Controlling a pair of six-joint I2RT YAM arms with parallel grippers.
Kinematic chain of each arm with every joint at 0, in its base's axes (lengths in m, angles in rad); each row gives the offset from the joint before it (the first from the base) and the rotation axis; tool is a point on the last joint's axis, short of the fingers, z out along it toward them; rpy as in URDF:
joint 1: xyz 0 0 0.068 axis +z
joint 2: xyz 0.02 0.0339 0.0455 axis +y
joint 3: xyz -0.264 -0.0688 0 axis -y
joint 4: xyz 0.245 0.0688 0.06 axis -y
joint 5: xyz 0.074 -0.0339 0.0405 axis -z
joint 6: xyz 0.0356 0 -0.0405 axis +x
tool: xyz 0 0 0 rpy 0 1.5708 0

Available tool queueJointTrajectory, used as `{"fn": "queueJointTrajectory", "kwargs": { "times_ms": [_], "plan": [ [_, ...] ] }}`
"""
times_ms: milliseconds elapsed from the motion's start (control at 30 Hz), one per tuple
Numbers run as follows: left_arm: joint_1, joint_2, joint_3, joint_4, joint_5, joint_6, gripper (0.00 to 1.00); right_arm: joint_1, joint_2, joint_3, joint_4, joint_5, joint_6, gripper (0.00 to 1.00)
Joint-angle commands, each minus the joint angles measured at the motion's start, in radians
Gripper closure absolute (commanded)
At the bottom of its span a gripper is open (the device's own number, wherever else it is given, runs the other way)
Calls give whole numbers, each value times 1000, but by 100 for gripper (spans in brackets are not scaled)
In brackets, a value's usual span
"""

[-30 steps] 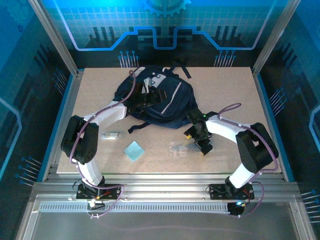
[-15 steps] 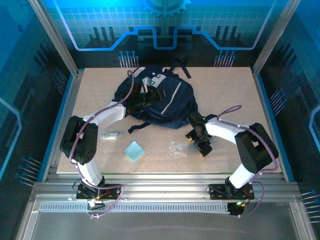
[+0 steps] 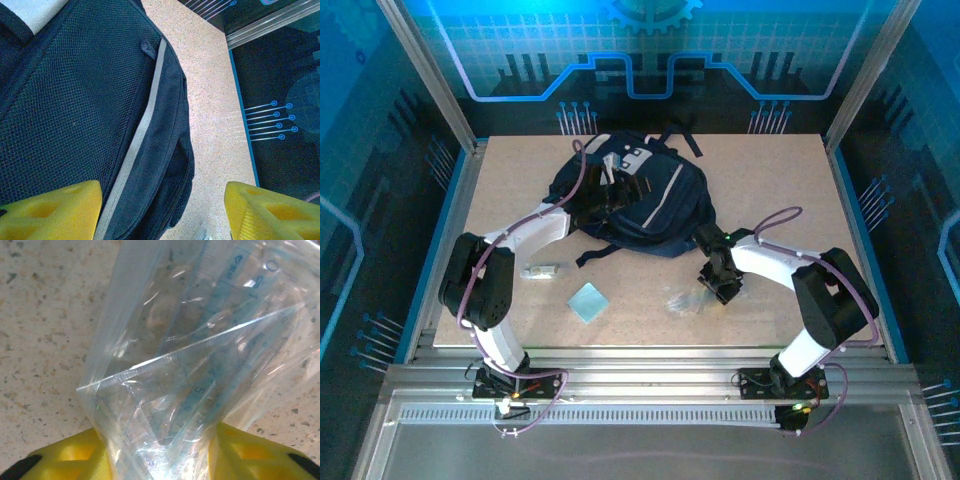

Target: Pack the student bag

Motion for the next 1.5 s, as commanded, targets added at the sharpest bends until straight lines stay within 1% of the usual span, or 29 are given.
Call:
{"fn": "queueJointTrajectory", "kwargs": {
  "times_ms": [0, 133, 267, 367, 400, 533, 667, 700, 733, 800, 867, 967, 1067, 1200, 1300, 1367, 1467],
  "plan": [
    [6, -38, -4, -1, 19, -4, 33, 4, 15, 9, -12, 132, -72, 59],
    [6, -39, 2, -11, 24, -2, 33, 4, -13, 46, -52, 140, -121, 59],
    [6, -32, 20, -46, 22, 23, 33, -3, -66, 73, -55, 173, -191, 61],
    [6, -22, 34, -82, 16, 45, 33, -24, -84, 87, -26, 177, -267, 71],
    [6, -20, 35, -85, 17, 48, 33, -31, -84, 95, -20, 176, -293, 76],
    [4, -16, 30, -89, 22, 43, 33, -50, -76, 117, -9, 170, -356, 83],
    [3, -12, 31, -94, 26, 39, 33, -61, -70, 117, 10, 149, -386, 85],
    [3, -10, 33, -98, 28, 39, 33, -63, -70, 118, 18, 145, -397, 87],
    [1, -8, 36, -104, 27, 41, 33, -68, -70, 118, 20, 141, -410, 93],
    [-8, -3, 54, -128, 24, 59, 33, -84, -71, 123, 30, 129, -438, 100],
    [-25, 3, 78, -169, 12, 101, 33, -102, -71, 129, 36, 111, -463, 100],
    [-65, 19, 138, -279, -59, 212, 33, -146, -73, 147, 40, 70, -515, 100],
    [-123, 46, 216, -408, -192, 354, 33, -222, -80, 163, 49, 1, -580, 100],
    [-212, 114, 332, -534, -376, 528, 33, -350, -87, 167, 86, -145, -674, 100],
    [-253, 190, 423, -608, -458, 581, 33, -449, -77, 178, 98, -230, -745, 100],
    [-271, 243, 482, -645, -483, 597, 33, -517, -74, 177, 106, -293, -779, 100],
    [-297, 335, 580, -696, -547, 629, 33, -597, -88, 165, 114, -333, -812, 100]
  ]
}}
